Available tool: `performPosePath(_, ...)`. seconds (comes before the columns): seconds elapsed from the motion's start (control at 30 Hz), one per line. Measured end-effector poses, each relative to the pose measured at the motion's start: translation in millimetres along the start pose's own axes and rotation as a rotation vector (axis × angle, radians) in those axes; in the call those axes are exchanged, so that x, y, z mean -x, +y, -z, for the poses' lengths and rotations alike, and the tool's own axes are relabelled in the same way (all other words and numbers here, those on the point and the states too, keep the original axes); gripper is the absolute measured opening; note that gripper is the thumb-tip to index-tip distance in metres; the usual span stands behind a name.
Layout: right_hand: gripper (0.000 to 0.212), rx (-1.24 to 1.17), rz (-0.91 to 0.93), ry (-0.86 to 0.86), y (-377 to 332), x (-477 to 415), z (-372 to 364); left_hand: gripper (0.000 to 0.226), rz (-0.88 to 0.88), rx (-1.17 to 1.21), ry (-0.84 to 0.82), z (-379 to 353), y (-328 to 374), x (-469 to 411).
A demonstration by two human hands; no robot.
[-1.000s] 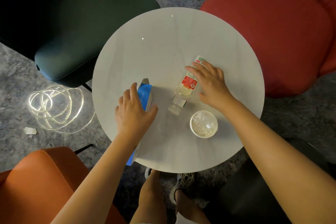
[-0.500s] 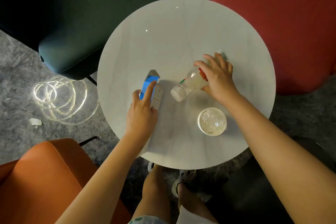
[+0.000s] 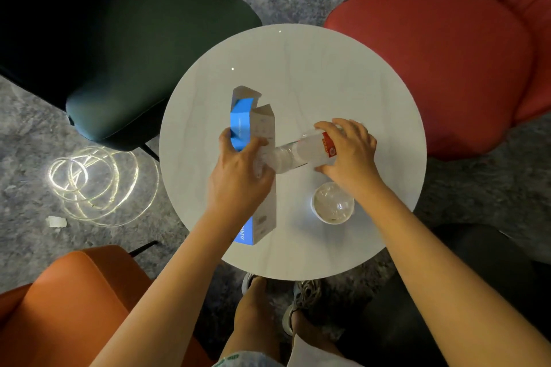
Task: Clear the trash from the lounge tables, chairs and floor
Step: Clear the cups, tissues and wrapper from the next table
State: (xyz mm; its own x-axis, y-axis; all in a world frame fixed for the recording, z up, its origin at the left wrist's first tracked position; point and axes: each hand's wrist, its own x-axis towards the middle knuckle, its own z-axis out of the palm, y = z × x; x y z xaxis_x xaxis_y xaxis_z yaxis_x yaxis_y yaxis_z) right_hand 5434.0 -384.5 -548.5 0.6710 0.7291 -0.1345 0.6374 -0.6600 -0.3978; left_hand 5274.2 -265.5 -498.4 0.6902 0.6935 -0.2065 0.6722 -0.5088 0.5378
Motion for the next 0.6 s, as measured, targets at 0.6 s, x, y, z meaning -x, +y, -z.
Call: performPosePath(0.6, 0.086, -0.219, 0.003, -0.030, 2.2, 25.2, 5.1, 0.045, -0.132, 0.013, 0.093, 6.1, 20.9, 6.4)
